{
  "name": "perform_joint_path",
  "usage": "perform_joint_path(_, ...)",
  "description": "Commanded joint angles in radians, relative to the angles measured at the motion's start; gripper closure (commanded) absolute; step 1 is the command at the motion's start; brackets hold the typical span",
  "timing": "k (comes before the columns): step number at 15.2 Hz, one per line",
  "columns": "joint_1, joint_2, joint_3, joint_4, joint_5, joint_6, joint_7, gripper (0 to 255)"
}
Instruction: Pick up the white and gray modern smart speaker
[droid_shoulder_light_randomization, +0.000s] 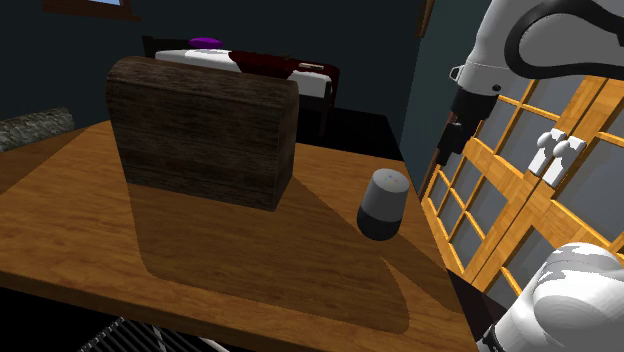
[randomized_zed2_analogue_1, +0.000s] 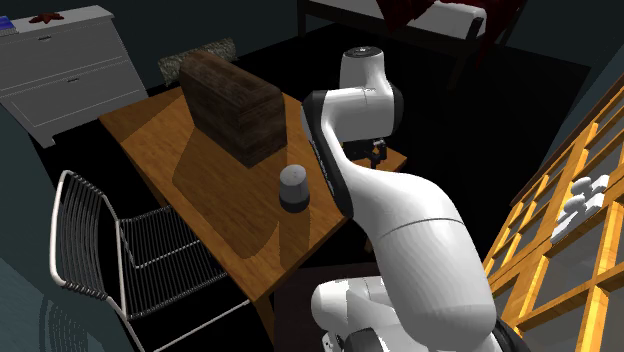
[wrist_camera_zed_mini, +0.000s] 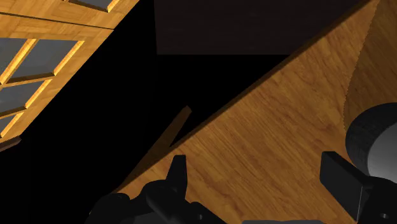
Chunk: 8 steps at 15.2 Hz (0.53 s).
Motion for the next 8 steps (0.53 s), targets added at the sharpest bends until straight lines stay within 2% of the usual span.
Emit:
perform_joint_path(1, 0.000, 0.000, 0.000, 0.000, 0.000, 0.000, 0.000, 0)
perform_joint_path(8, -0.002, 0.083, 0.171, 0.054, 0.123, 0.036, 0.289, 0)
